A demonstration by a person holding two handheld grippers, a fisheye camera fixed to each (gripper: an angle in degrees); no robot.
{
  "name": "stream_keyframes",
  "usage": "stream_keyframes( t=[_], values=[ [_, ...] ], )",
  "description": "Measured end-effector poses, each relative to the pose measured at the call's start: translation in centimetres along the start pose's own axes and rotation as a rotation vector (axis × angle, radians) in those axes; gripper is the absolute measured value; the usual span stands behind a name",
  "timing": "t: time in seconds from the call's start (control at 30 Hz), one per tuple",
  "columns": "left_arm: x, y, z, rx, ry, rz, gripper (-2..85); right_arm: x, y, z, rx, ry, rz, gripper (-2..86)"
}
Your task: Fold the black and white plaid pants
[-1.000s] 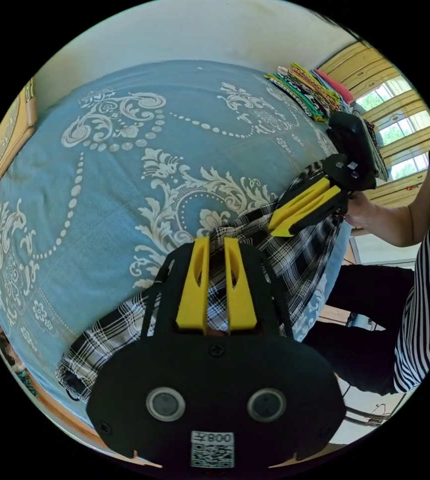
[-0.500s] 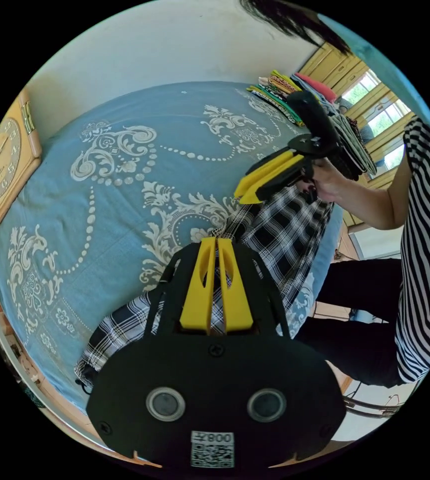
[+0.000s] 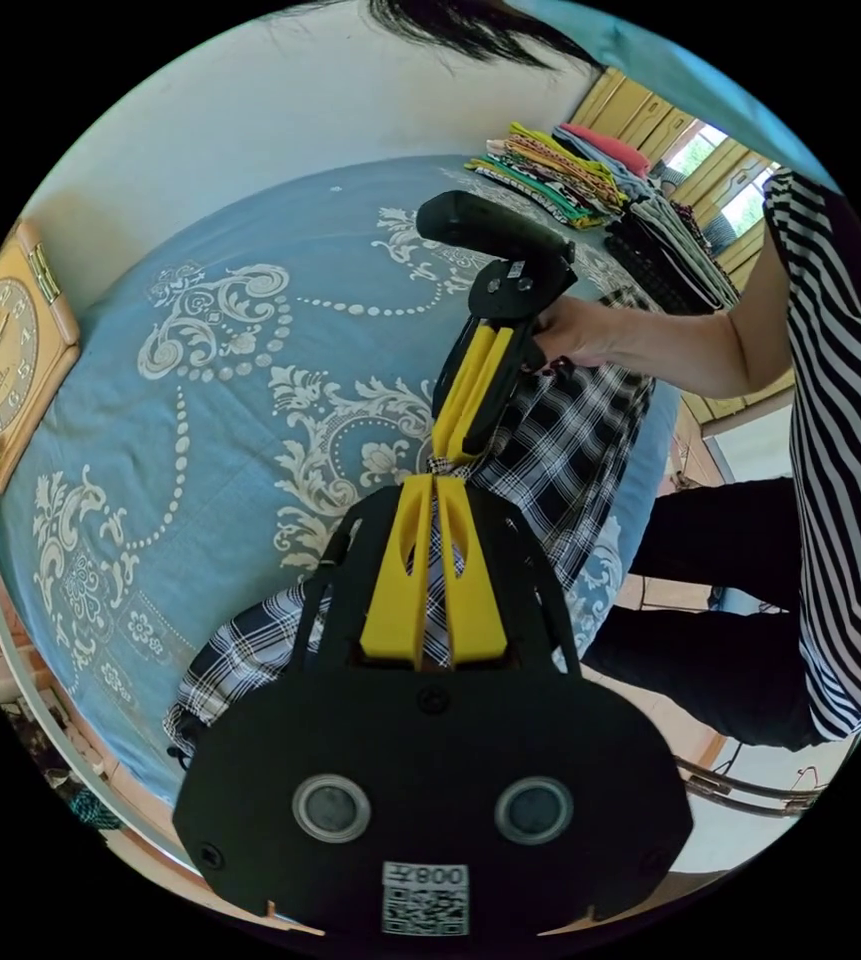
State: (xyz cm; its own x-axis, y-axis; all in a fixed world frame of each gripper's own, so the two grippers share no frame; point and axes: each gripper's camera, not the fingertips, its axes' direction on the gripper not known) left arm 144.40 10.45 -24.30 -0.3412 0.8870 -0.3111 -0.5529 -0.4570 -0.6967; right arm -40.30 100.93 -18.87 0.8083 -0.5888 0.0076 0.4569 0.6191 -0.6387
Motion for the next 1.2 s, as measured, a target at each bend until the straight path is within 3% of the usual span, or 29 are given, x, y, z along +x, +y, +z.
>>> stream_keyframes(
  t=[0.27, 0.4, 0.6, 0.73, 0.83, 0.93, 1.07, 1.2],
  values=[
    [-3.1, -0.7, 1.2, 0.134, -0.058, -0.137, 1.0, 0.0, 0.4, -3.2, 0.146, 0.175, 0.096, 0.3],
    [-5.3, -1.3, 4.4, 0.089, -0.055, -0.246, 1.8, 0.9, 0.4, -3.2, 0.116, 0.304, 0.207, 0.2],
    [-6.0, 4.1, 1.7, 0.215, -0.033, -0.53, 2.5, -2.8, 0.6, -3.7, 0.234, 0.241, 0.158, 0.1],
    [-6.4, 10.4, 0.1, 0.154, -0.179, -0.833, 1.6, -5.3, -1.5, -1.3, 0.201, 0.22, 0.072, 0.2],
    [-8.0, 14.2, 1.2, 0.019, -0.318, -1.001, 0.7, -5.1, -3.5, 2.4, 0.04, 0.287, 0.087, 0.2],
    [-8.9, 16.2, 1.2, 0.134, -0.159, -1.125, 0.4, -6.0, -3.3, 0.9, 0.113, 0.238, 0.088, 0.5],
    [-5.5, 15.2, 0.2, 0.115, -0.189, -1.046, 0.4, -9.6, 0.1, -0.9, 0.152, 0.178, 0.09, 1.6],
    [-3.3, 15.5, 1.5, 0.053, -0.112, -1.061, 0.4, -13.3, 4.1, 2.4, -0.057, 0.108, 0.121, 4.5]
  ],
)
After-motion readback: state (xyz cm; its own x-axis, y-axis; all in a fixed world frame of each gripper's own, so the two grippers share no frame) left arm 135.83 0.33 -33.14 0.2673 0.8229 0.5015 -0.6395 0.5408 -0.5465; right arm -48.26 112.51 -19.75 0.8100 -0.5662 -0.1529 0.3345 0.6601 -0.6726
